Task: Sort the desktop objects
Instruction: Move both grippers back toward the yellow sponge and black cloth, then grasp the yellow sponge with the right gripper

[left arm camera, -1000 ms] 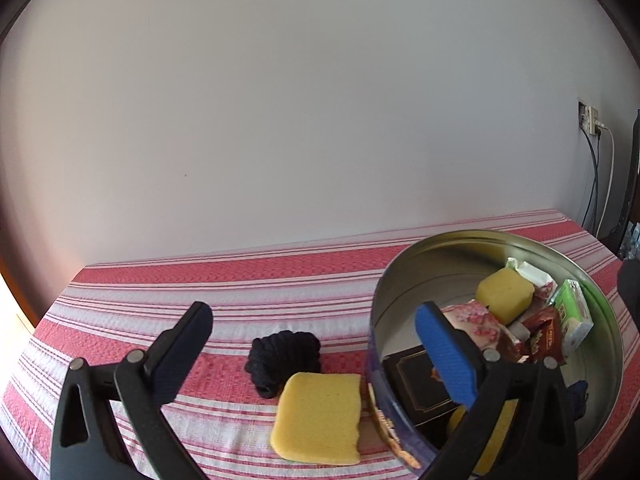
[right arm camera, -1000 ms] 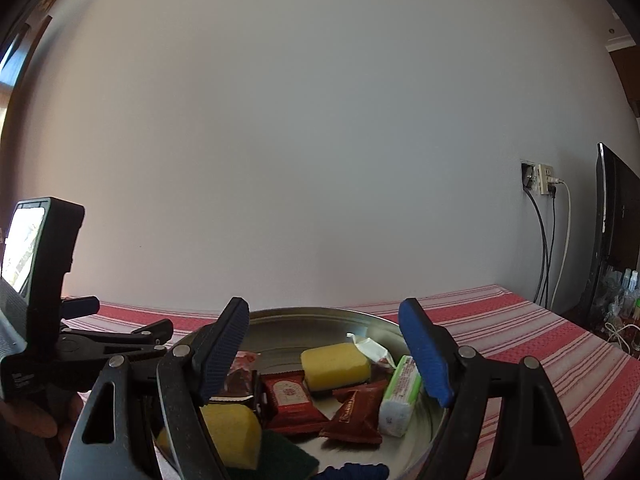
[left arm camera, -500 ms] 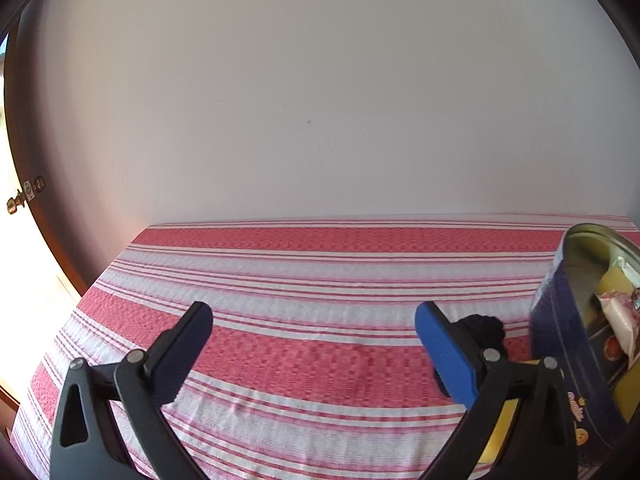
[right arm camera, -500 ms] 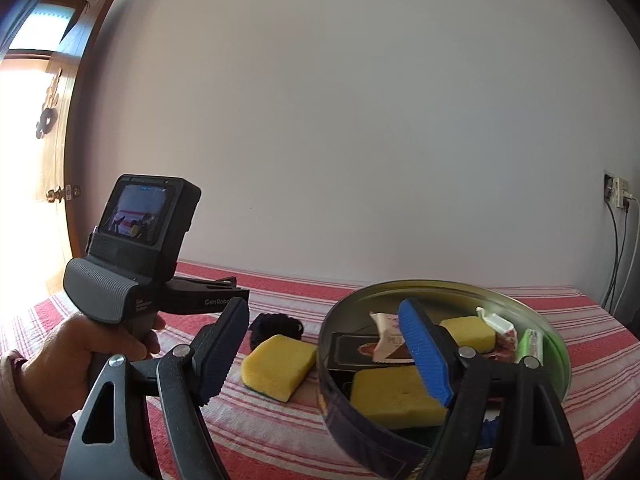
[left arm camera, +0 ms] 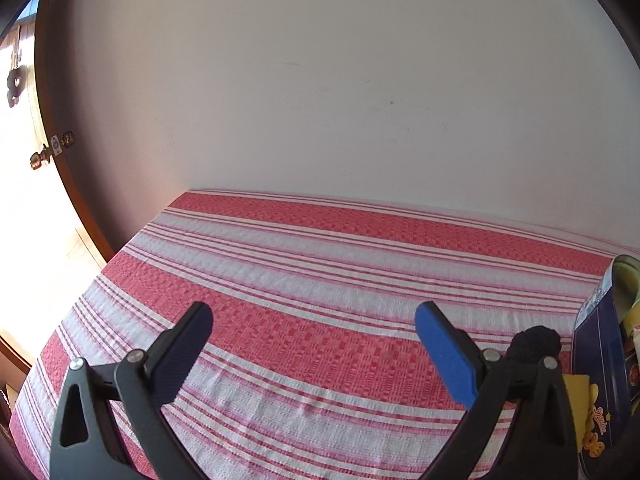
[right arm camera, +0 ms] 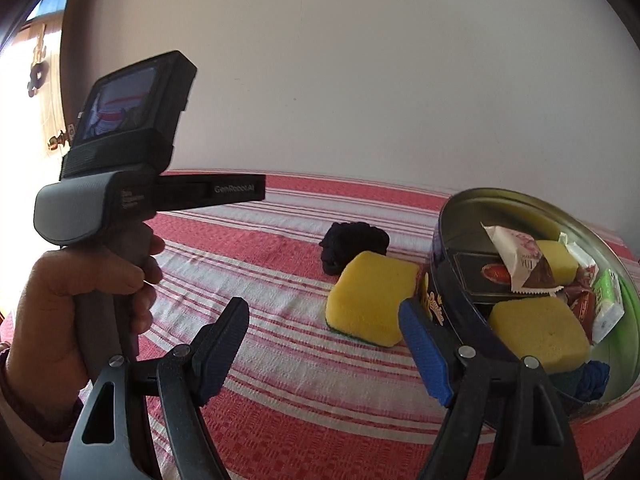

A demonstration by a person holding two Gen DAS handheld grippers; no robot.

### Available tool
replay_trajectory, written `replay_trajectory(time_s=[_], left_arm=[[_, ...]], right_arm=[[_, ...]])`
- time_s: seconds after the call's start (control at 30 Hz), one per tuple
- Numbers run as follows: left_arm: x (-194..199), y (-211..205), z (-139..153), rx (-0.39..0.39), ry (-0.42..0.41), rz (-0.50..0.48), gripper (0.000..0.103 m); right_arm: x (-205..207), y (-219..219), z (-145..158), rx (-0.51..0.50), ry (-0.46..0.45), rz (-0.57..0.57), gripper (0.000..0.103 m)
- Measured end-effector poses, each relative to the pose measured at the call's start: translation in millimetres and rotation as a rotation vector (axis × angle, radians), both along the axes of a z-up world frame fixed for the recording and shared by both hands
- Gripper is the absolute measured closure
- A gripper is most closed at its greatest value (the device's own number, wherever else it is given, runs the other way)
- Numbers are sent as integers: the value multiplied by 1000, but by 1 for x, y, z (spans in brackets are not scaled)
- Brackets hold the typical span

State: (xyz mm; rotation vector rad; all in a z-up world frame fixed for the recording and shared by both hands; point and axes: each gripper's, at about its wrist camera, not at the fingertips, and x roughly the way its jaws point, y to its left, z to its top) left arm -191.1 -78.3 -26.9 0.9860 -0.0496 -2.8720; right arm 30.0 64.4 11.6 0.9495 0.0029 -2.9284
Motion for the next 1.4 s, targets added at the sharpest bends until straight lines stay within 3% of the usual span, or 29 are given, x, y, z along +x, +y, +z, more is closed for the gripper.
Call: replay_trajectory(time_s=[0.2,0.47,0.53,0.67,1.0,1.1,1.13,1.23,1.33,1.4], left_arm=[[1,-7,2,25,-4,5,1],[-3,-18,0,30,1,37,1],[-5,-20,-1,30,-5,43,1],[-6,-25,0,51,-4,49,1],[-7,-25,-2,58,-11,51,1],[-8,-25,-2,57,-10,53,1],[-8,-25,-2,56,-10,53,1],[-7,-22,-1,39,-4,38,1],[-7,-16,-2,29,2,5,1],[-5,-11,-2,29,14,-38,1]], right_arm=[[-30,11,-17,-72,-125,-80,26],[-67,-1,-34,-8,-223,-133,26],[-70,6,-40,-60,-261,-144,26],[-60,10,-31,-79,-191,-146,26],[-87,21,-34,-167,-233,-264,26],[-94,23,-37,-168,-245,-261,33],[-95,25,-37,-155,-241,-262,44],[-93,26,-38,-138,-246,-209,45],[-80,29,-33,-189,-238,-112,45],[-64,26,-27,-149,-202,-29,45]])
